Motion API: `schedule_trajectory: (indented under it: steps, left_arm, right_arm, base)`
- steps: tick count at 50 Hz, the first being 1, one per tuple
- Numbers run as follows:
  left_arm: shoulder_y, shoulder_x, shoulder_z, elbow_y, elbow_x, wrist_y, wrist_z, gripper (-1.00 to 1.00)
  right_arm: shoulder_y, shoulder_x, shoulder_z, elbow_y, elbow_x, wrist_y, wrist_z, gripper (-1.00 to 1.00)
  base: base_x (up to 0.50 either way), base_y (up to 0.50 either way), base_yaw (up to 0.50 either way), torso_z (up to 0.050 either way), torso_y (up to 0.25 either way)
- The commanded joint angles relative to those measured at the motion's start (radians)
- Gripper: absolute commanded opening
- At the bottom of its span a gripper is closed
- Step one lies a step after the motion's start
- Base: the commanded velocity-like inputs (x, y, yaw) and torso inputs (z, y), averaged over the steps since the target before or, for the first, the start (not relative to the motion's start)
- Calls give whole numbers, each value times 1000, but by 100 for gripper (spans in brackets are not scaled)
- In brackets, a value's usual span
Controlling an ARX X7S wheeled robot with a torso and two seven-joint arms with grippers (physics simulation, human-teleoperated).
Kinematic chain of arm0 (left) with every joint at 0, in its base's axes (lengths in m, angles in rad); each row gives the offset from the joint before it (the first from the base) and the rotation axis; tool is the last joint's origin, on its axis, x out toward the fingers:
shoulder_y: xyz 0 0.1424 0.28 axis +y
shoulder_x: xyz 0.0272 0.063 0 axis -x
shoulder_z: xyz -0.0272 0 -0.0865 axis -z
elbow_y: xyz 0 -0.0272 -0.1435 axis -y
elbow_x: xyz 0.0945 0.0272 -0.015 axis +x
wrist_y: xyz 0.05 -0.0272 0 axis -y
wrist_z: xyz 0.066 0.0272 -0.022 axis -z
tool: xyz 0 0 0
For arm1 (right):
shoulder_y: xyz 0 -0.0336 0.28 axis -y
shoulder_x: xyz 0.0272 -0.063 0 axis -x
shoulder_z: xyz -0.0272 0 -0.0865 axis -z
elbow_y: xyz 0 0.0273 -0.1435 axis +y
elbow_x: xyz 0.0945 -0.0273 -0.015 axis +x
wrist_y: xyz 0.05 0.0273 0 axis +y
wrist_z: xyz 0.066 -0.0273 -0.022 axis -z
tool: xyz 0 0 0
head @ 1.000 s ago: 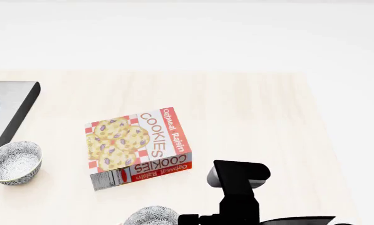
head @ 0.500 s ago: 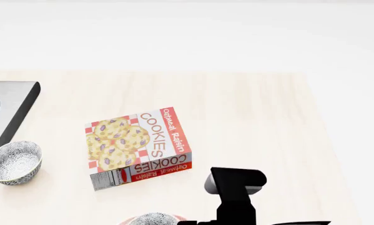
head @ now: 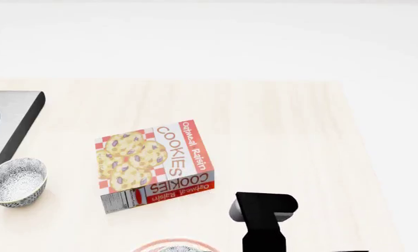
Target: Pick the akita bowl next to the plate and place it on the plate.
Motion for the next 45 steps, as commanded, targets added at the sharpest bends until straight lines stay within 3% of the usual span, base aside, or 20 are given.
schedule_trajectory:
  steps: [1, 45]
  left_arm:
    - [1, -2, 1, 2, -3, 0, -3, 100]
    - [-2, -3, 9, -21, -3, 18, 3, 100]
  right_arm:
    - [4, 4, -13, 2, -5, -13, -15, 100]
    - [55, 89, 59, -248, 217, 30, 220, 100]
  base:
    - [0, 0, 0, 0, 0]
    - [0, 0, 0, 0, 0]
